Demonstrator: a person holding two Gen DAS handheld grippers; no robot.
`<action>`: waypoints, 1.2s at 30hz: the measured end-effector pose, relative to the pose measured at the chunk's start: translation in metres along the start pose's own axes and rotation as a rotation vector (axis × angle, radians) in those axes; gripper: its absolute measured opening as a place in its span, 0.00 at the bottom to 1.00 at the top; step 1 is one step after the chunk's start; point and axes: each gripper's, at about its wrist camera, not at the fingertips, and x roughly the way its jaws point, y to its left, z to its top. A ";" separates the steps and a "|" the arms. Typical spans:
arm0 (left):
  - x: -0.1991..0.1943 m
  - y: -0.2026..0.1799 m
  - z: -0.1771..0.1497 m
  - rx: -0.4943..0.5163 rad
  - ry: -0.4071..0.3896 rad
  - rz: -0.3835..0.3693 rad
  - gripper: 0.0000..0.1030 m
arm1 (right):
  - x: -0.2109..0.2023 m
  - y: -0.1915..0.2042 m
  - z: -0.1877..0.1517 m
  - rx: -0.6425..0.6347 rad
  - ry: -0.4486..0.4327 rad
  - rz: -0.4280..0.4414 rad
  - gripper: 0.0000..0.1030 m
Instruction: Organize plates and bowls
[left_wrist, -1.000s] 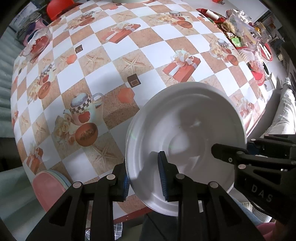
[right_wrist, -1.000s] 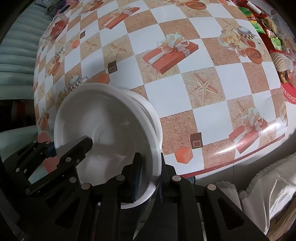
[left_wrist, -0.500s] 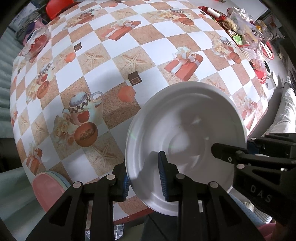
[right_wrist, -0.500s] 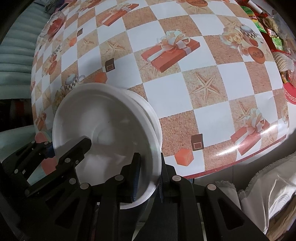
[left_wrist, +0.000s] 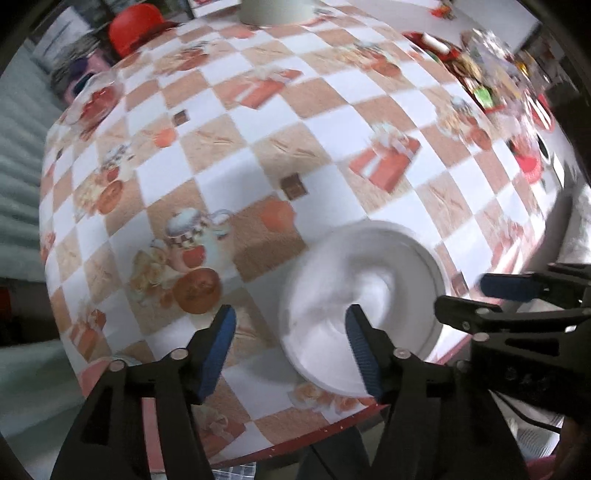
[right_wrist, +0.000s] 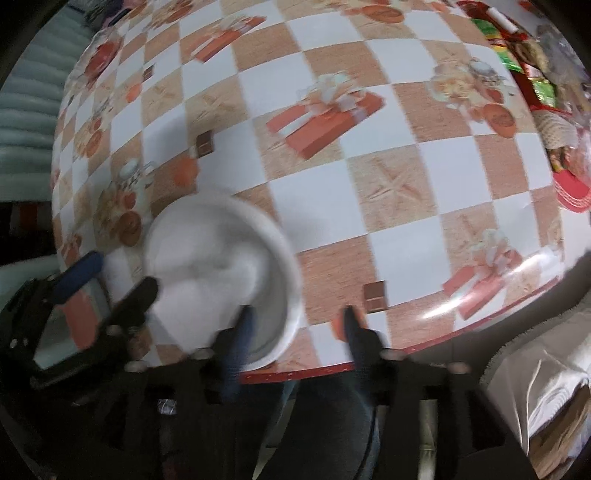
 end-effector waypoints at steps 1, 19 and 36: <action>-0.001 0.005 0.000 -0.026 -0.001 -0.017 0.71 | -0.002 -0.005 0.001 0.015 -0.005 0.012 0.79; -0.011 0.034 -0.010 -0.082 0.042 -0.026 0.88 | -0.037 0.011 -0.006 -0.065 -0.124 -0.135 0.99; -0.017 0.032 -0.013 -0.035 0.025 -0.004 0.88 | -0.044 0.017 -0.008 -0.059 -0.159 -0.164 0.99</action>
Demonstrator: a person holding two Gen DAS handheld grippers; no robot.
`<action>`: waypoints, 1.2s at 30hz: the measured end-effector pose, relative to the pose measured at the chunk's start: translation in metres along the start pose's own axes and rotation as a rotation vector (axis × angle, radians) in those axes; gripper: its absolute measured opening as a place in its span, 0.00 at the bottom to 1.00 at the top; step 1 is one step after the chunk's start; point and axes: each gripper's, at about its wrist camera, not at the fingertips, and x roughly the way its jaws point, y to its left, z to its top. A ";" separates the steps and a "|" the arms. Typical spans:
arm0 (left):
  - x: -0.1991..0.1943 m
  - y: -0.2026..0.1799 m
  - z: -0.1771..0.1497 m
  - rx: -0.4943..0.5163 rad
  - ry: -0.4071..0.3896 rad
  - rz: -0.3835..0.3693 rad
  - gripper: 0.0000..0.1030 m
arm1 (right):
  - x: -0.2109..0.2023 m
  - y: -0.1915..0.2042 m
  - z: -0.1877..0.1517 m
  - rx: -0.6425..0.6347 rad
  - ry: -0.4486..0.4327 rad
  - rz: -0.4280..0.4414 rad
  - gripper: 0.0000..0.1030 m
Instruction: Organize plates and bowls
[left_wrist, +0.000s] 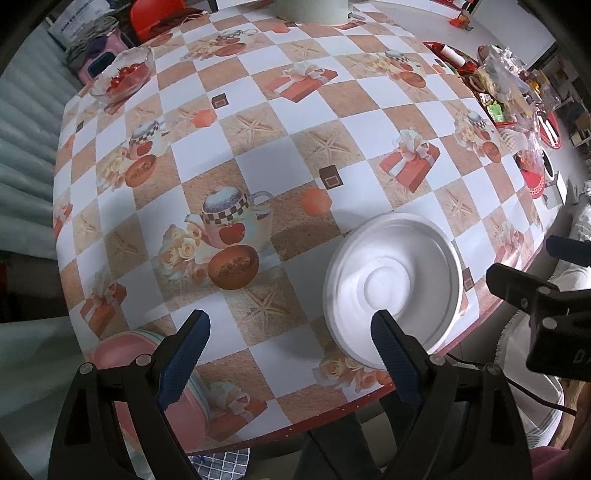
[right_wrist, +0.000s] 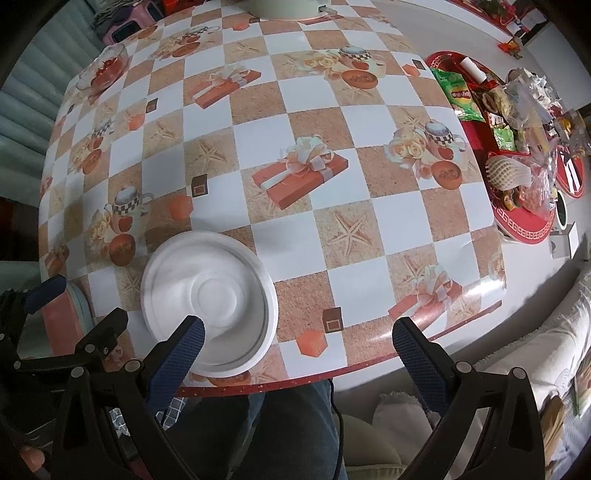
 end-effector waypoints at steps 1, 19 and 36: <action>0.000 0.000 0.000 0.000 -0.002 0.001 0.88 | 0.000 0.001 0.000 -0.004 0.000 -0.002 0.99; 0.002 0.005 -0.002 -0.012 0.004 0.000 0.88 | 0.006 0.009 0.002 -0.045 0.025 -0.020 0.99; 0.011 0.000 -0.001 -0.015 0.032 0.003 0.88 | 0.019 0.003 0.002 -0.035 0.072 -0.016 0.99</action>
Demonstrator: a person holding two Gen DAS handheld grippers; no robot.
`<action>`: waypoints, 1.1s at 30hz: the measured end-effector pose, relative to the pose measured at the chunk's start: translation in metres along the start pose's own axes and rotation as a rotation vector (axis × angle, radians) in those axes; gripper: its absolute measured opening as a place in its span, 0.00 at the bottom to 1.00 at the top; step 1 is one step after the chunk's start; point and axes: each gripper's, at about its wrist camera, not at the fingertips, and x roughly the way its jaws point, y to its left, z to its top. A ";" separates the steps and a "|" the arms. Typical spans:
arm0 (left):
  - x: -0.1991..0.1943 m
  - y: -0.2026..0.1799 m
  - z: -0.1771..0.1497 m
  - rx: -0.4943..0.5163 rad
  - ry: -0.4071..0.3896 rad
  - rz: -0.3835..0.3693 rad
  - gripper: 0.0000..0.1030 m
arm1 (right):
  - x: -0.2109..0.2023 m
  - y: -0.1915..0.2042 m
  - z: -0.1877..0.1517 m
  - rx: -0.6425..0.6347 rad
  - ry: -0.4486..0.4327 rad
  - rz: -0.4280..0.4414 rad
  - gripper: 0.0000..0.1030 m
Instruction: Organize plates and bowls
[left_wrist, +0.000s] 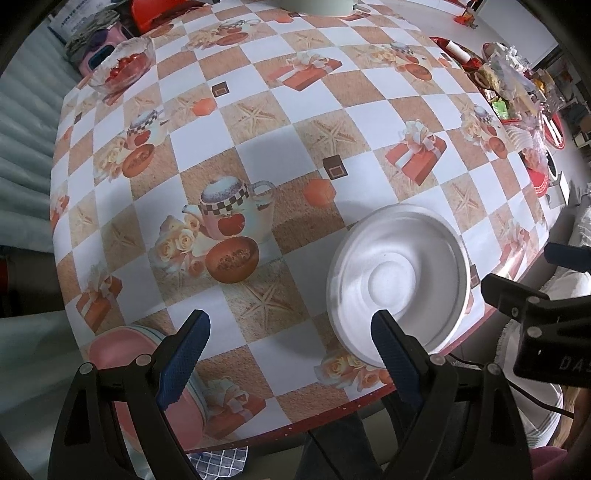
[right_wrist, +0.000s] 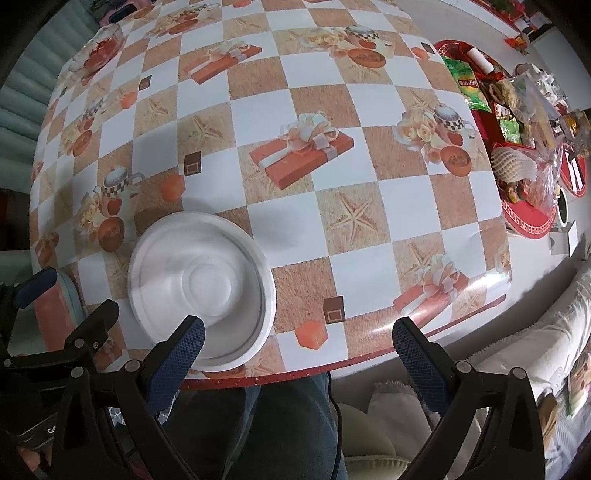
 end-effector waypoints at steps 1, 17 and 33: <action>0.001 0.000 0.000 -0.001 0.003 0.000 0.88 | 0.000 0.000 0.000 0.000 0.002 0.000 0.99; 0.022 -0.006 0.001 -0.015 0.061 -0.008 0.88 | 0.022 -0.009 -0.001 0.026 0.076 0.021 0.99; 0.066 -0.014 0.008 -0.072 0.113 -0.004 0.88 | 0.061 -0.011 0.022 0.055 0.130 0.083 0.99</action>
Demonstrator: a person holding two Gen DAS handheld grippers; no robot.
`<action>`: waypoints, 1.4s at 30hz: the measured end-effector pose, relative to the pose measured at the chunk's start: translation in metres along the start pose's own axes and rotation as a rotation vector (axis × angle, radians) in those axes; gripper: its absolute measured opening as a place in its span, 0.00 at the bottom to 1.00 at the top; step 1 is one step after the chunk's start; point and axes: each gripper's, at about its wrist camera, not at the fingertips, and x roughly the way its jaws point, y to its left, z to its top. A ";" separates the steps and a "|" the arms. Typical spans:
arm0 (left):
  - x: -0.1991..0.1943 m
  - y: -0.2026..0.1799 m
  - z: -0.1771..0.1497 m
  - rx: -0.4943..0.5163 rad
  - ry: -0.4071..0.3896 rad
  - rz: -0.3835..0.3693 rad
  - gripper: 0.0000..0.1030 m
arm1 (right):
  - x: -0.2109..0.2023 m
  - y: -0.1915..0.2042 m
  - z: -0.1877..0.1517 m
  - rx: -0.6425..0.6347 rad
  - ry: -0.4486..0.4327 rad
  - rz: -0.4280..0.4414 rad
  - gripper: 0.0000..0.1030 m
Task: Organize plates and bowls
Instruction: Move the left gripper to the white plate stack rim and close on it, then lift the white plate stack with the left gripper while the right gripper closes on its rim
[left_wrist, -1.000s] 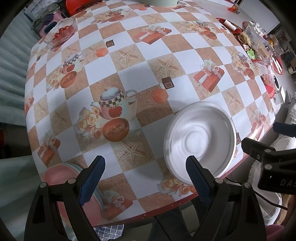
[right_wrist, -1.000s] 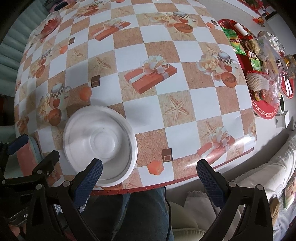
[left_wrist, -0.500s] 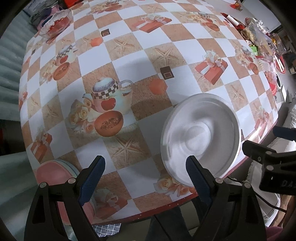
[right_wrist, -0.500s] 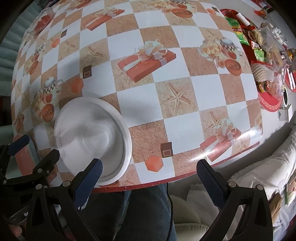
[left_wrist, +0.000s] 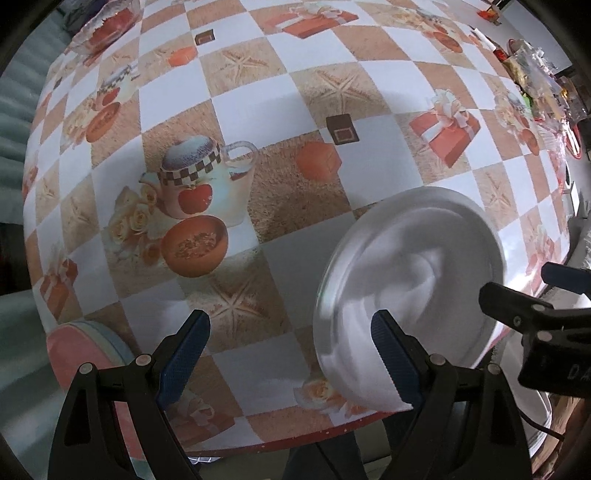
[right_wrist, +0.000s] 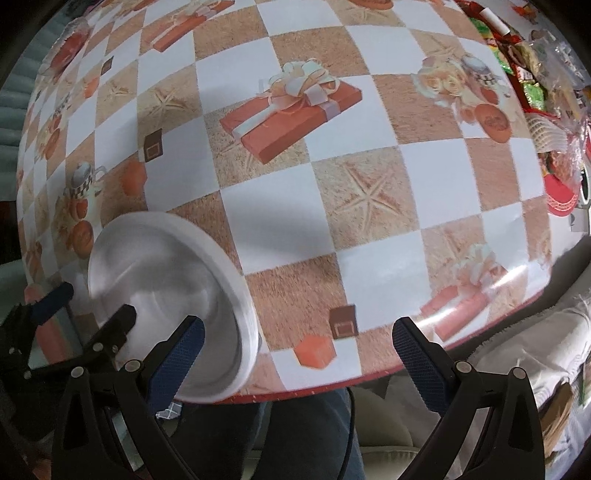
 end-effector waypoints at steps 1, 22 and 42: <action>0.003 -0.001 0.000 -0.002 0.003 0.003 0.88 | 0.002 0.000 0.002 0.002 0.000 0.008 0.99; 0.056 0.006 -0.014 -0.056 0.007 -0.041 1.00 | 0.055 0.002 0.006 -0.025 0.028 0.053 1.00; 0.051 0.006 -0.020 -0.014 0.029 -0.059 0.78 | 0.039 0.025 -0.004 -0.059 0.028 0.048 0.70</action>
